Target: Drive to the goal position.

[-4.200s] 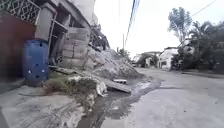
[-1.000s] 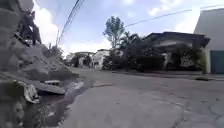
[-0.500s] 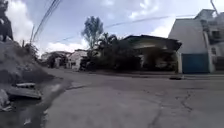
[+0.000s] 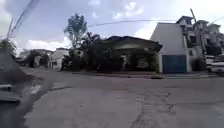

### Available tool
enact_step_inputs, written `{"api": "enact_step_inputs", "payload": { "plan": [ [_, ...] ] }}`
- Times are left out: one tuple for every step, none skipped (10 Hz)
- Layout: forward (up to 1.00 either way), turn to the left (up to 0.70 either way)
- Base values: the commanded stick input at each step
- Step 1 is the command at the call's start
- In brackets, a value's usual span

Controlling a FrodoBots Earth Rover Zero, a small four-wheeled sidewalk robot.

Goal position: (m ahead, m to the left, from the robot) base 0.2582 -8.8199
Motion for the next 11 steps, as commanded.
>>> {"api": "enact_step_inputs", "payload": {
  "plan": [
    [0.00, -0.50],
    [0.00, -0.50],
    [0.00, -0.50],
    [0.00, -0.50],
    [0.00, -0.50],
    [0.00, -0.50],
    [0.00, -0.50],
    [0.00, -0.50],
    [0.00, -0.50],
    [0.00, -0.50],
    [0.00, -0.50]
  ]
}}
